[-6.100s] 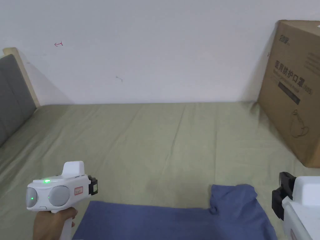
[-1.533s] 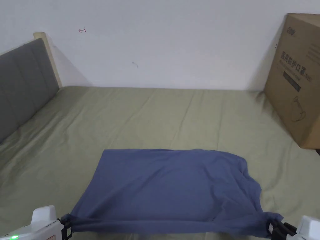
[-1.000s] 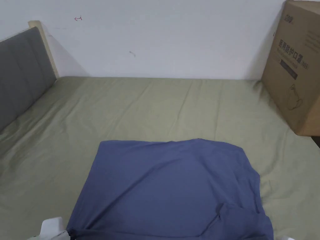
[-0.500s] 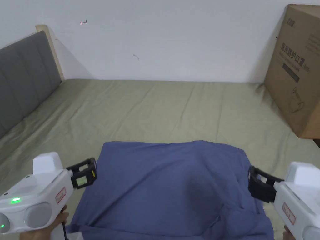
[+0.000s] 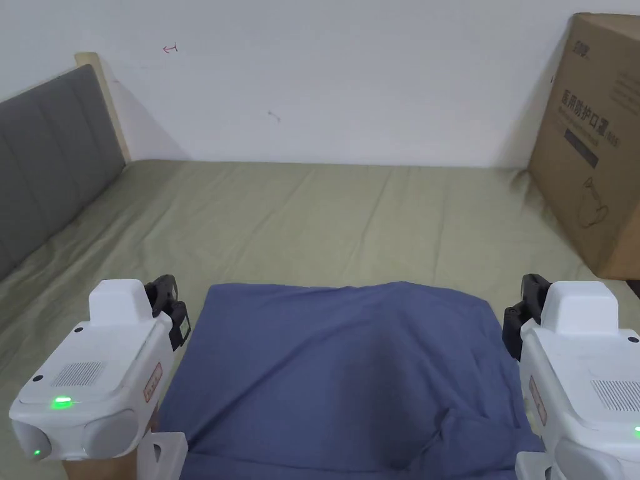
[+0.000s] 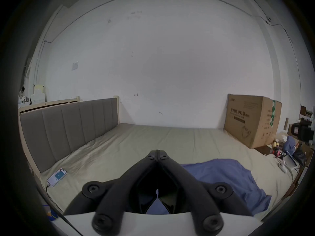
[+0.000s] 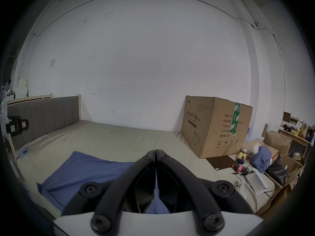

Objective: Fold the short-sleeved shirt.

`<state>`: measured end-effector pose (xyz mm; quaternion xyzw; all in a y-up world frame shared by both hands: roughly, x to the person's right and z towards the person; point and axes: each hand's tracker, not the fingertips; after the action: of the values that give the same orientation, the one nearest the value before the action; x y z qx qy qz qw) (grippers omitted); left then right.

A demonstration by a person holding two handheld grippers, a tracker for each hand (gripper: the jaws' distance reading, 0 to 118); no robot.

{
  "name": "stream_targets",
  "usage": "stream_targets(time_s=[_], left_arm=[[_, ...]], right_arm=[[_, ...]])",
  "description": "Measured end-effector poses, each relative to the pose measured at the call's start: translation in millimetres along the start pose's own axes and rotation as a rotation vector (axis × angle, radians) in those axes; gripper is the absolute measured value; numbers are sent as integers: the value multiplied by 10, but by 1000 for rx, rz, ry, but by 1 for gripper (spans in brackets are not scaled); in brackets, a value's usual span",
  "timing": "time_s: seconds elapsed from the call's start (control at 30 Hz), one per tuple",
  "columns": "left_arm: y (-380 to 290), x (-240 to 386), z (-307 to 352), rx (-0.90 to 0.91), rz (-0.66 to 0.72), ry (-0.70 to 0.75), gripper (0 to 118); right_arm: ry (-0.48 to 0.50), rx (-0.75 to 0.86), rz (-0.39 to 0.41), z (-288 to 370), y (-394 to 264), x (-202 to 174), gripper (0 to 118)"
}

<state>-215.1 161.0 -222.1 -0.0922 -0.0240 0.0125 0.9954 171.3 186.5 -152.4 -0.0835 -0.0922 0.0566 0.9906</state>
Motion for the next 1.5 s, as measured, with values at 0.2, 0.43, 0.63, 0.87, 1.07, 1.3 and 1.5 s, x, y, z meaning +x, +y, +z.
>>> stream_targets(time_s=[0.2, 0.43, 0.63, 0.87, 1.07, 1.3, 1.5], left_arm=[[-217, -204, -134, -201, 15, -18, 0], [-940, -692, -306, -504, 109, 12, 7], [-1440, -915, -407, -729, 166, 74, 82], [-1743, -961, -543, -799, 97, 104, 83], [-1887, -928, -569, -813, 120, 45, 3], [-1661, -814, -442, -721, 39, 33, 2], [-1607, -836, -438, -704, 42, 25, 2]], right_arm=[[11, -15, -33, -27, -49, 9, 0], [20, -67, -52, -80, -195, 35, 0], [20, -109, -67, -84, -323, 48, 0], [15, -160, -77, -140, -432, 108, 0], [-5, -201, -84, -138, -519, 195, 0], [-15, -468, -137, -245, -1149, 435, 100], [-45, -709, -197, -372, -1881, 503, 99]])
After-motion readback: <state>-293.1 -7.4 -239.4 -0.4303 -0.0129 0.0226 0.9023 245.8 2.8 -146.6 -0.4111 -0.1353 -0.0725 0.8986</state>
